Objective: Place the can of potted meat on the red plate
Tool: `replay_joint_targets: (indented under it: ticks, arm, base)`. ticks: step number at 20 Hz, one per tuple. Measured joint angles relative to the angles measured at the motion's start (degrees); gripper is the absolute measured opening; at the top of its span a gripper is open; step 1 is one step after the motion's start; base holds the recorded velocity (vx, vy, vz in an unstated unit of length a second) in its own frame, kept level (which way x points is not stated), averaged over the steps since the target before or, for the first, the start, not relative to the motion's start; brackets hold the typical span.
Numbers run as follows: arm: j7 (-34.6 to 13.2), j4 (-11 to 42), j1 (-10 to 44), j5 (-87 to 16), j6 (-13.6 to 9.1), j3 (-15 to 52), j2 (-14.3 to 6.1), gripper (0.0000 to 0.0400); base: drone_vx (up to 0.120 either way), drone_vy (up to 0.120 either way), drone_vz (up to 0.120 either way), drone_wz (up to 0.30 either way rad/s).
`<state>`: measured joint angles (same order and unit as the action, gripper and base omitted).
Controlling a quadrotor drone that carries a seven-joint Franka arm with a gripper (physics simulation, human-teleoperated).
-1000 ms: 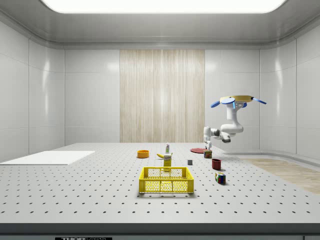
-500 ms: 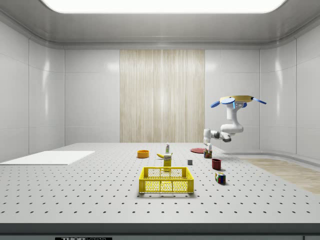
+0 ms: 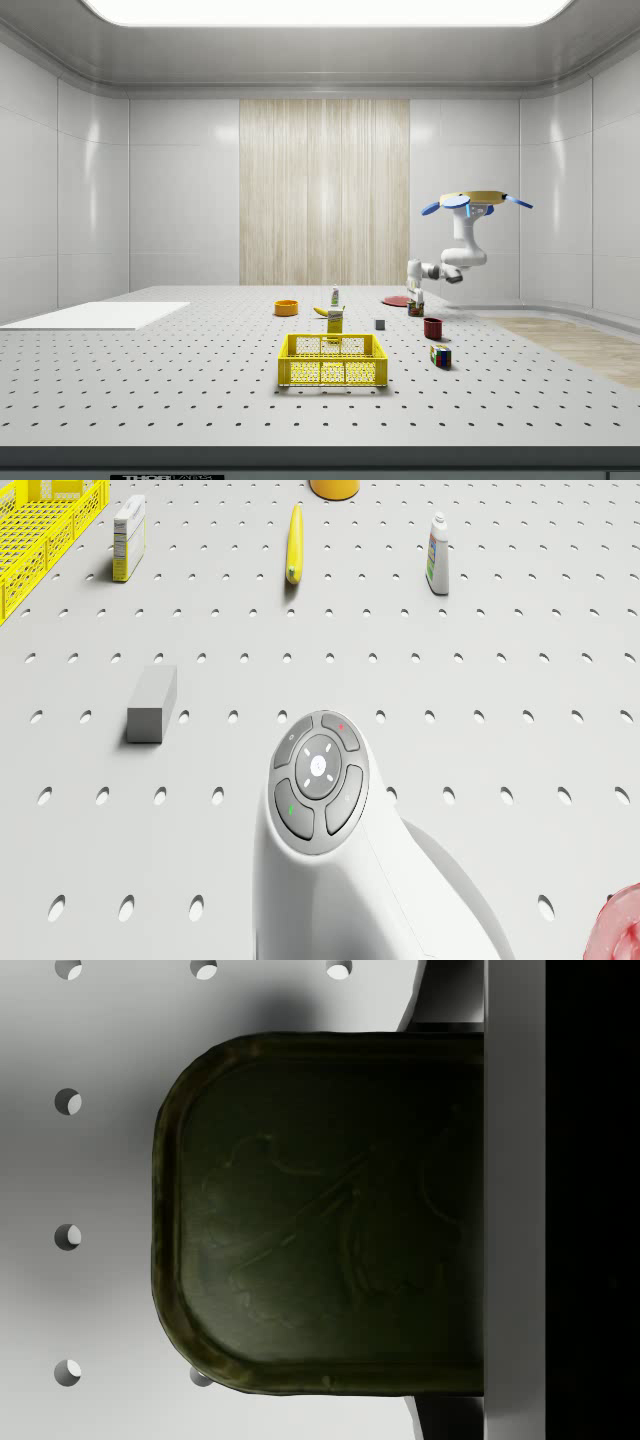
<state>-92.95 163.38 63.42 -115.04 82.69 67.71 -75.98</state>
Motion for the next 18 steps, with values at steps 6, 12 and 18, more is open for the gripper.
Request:
replay_joint_targets:
  ticks: [6,12,18]
  arm:
    - [-0.39,-0.13,0.32,-0.04,0.64,-0.07,-0.7,0.0284]
    - [-0.77,0.18,0.56,1.33,0.5,1.31,-1.1,0.0285]
    - [-1.59,1.2,0.95,6.1,-1.2,6.27,-1.07,0.0285]
  base:
    - [0.0,0.0,0.0,0.0]
    - [0.0,0.0,0.0,0.0]
    - [0.0,0.0,0.0,0.0]
